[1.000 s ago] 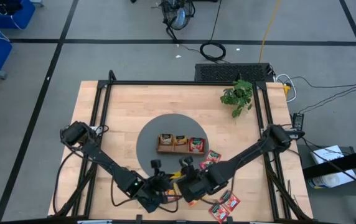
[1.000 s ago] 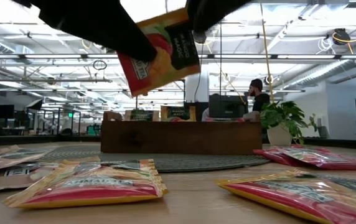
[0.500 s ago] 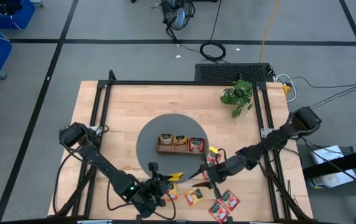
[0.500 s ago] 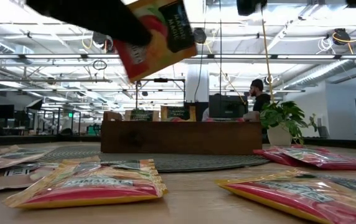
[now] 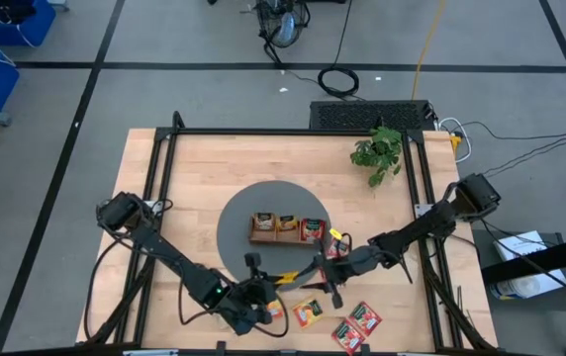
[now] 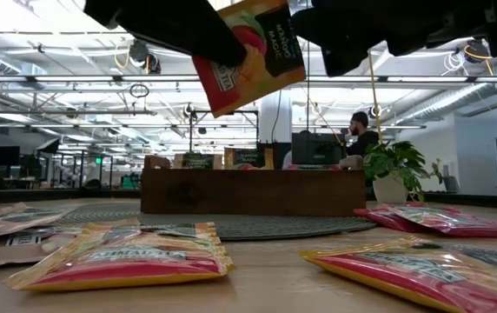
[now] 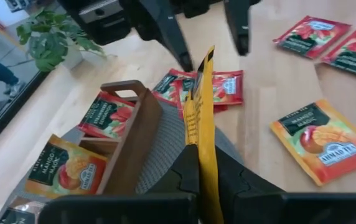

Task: Pick & Place Tea
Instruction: Put the middle yellow tea sachet into the middle section of the wooden organizer

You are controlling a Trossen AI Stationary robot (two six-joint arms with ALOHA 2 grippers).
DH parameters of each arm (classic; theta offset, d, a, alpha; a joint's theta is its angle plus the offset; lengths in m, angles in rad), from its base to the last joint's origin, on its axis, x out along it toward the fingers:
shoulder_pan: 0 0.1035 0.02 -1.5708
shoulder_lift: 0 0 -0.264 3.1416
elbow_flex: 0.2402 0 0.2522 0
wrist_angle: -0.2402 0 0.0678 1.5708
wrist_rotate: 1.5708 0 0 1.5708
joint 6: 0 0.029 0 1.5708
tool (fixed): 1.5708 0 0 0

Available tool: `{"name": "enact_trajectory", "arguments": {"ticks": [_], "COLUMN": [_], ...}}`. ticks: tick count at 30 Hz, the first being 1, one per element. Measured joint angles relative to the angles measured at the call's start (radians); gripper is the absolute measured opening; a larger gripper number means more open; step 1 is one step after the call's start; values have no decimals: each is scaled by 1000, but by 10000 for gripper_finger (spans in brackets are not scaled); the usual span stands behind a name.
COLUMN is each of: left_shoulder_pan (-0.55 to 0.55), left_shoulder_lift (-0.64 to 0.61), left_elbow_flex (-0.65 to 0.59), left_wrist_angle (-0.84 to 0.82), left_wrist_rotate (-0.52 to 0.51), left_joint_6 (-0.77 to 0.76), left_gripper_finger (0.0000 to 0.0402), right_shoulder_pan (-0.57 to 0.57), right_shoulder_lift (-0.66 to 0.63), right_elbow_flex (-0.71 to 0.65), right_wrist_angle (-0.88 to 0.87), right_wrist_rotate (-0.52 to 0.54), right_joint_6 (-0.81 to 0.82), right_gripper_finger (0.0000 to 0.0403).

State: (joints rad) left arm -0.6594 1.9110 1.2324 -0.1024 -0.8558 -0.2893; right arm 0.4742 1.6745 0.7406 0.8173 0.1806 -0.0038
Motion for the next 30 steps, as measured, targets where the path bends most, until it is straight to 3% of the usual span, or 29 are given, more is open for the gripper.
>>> {"name": "enact_trajectory", "arguments": {"ticks": [7, 14, 18, 25, 30], "left_shoulder_pan": [1, 3, 17, 39, 58], "left_shoulder_lift": [0, 0, 0, 0, 0], "left_elbow_flex": [0, 0, 0, 0, 0], "left_wrist_angle": [1, 1, 1, 2, 2], "left_wrist_rotate": [1, 2, 8, 46, 61], "left_joint_6": [-3, 0, 0, -1, -1], "left_gripper_finger": [34, 12, 32, 13, 27], "right_shoulder_pan": [-37, -48, -48, -50, -74], "right_shoulder_lift": [0, 0, 0, 0, 9], "right_elbow_flex": [0, 0, 1, 2, 3], "right_wrist_angle": [-33, -65, -57, -63, -70], "right_wrist_rotate": [3, -1, -2, -33, -98], "right_joint_6": [48, 56, 56, 64, 47], "right_gripper_finger": [125, 125, 116, 83, 13]}}
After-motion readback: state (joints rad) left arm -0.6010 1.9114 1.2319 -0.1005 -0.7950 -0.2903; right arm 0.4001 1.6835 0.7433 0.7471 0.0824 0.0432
